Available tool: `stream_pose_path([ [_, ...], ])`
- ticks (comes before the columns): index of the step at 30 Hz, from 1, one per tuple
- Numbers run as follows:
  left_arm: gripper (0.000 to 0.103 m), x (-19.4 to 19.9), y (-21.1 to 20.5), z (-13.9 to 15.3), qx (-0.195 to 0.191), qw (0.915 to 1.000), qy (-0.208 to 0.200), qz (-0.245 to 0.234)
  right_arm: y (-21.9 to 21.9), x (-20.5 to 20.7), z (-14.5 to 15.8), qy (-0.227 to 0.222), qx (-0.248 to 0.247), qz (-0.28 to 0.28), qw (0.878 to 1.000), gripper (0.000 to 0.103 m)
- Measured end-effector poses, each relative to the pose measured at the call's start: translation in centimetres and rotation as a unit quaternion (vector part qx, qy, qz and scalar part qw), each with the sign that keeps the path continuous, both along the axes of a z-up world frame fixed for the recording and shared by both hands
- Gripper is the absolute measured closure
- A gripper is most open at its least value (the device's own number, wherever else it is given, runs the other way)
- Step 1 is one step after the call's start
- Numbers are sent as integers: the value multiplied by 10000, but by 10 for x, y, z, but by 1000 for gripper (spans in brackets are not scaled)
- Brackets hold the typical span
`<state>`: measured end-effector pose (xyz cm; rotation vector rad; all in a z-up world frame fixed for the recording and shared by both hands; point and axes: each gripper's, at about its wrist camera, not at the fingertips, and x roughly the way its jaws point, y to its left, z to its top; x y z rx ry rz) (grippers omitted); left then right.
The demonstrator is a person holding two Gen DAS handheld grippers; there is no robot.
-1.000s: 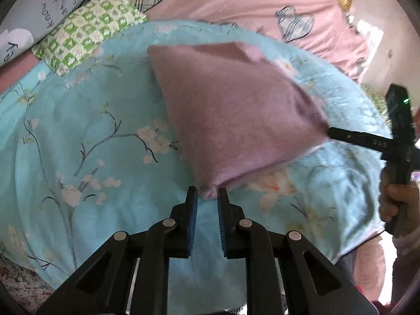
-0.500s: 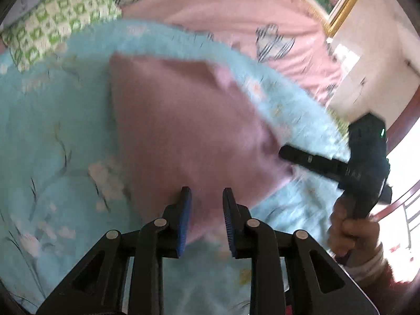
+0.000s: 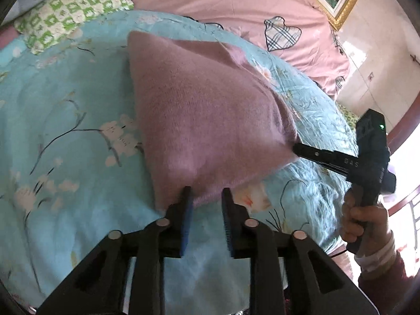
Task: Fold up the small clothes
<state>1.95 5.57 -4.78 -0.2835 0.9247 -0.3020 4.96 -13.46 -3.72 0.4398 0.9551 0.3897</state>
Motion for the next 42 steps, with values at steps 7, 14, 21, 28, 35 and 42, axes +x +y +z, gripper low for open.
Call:
stream_pose_path([
  [7,42,-27,-10,22,372,9984,-297,314,1,-29,31,-346,-204,-40,9992,84],
  [14,22,-40,-12,34,427,9971,-420,475,-1,-57,51,-681,-273,-102,9973,56],
  [21,21,-52,-4,28,470,9958,-391,674,7,-87,49,-880,-629,-147,9940,54],
  [28,20,-72,-8,17,908,9916,-577,719,16,-115,36,-1228,-919,-107,9881,32],
  [35,17,-76,-12,10,1302,9877,-572,642,19,-121,26,-1262,-915,20,9878,21],
  [42,16,-62,-6,26,1690,9812,-540,757,39,-110,35,-1117,-1079,485,9867,16],
])
